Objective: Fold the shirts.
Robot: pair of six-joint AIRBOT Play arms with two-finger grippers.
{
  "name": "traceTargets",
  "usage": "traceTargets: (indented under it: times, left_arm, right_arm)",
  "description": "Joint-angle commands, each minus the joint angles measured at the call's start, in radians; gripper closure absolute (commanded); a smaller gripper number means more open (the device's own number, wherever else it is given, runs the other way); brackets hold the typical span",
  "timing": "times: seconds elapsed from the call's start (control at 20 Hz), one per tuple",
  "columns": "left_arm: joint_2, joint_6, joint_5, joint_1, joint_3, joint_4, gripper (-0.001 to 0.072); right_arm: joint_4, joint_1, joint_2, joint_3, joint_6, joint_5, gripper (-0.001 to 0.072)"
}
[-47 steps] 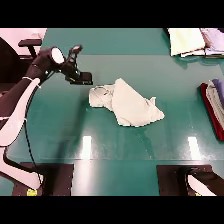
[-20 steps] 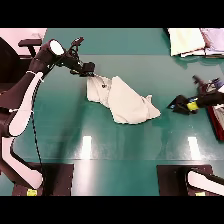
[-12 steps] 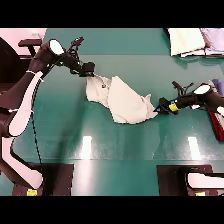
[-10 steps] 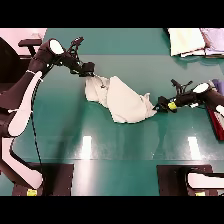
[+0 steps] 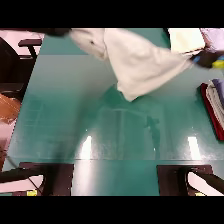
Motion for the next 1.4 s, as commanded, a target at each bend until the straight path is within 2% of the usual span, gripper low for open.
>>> traceTargets:
  times: [0.0, 0.2, 0.35, 0.5, 0.65, 0.85, 1.0, 1.1, 1.2, 1.35]
  left_arm:
    - [0.217, 0.01, 0.069, 0.001, 0.027, 0.023, 0.0684]
    - [0.418, 0.009, 0.097, 0.001, 0.028, 0.022, 0.0683]
    - [0.527, 0.008, 0.171, 0.001, 0.03, 0.019, 0.0684]
    - [0.58, 0.008, 0.24, 0.001, 0.045, -0.001, 0.0684]
    - [0.571, 0.009, 0.213, 0.001, 0.071, 0.013, 0.0685]
    - [0.442, -0.001, -0.004, 0.001, 0.024, 0.193, 0.0684]
    - [0.277, -0.004, -0.137, 0.001, -0.124, 0.207, 0.0683]
    - [0.156, -0.042, -0.105, 0.001, -0.275, 0.204, 0.0683]
    - [0.028, -0.049, -0.008, 0.009, -0.408, 0.202, 0.0683]
    - [-0.152, -0.052, 0.09, 0.021, -0.448, 0.201, 0.0682]
  right_arm:
    - [-0.038, -0.02, 0.145, 0.174, -0.001, 0.005, 0.0692]
    - [-0.135, -0.021, 0.257, 0.304, 0.0, 0.017, 0.0692]
    - [-0.16, -0.021, 0.294, 0.403, 0.0, 0.061, 0.0692]
    - [-0.159, -0.021, 0.256, 0.529, 0.001, 0.116, 0.0693]
    - [-0.158, -0.021, 0.151, 0.66, 0.037, 0.191, 0.0693]
    - [-0.117, -0.02, -0.014, 0.628, 0.094, 0.233, 0.0693]
    - [-0.104, 0.043, -0.148, 0.495, 0.095, 0.249, 0.0693]
    - [-0.104, 0.097, -0.257, 0.424, 0.093, 0.247, 0.0693]
    - [-0.104, 0.135, -0.384, 0.374, 0.093, 0.229, 0.0693]
    - [-0.095, 0.152, -0.552, 0.375, 0.093, 0.148, 0.0693]
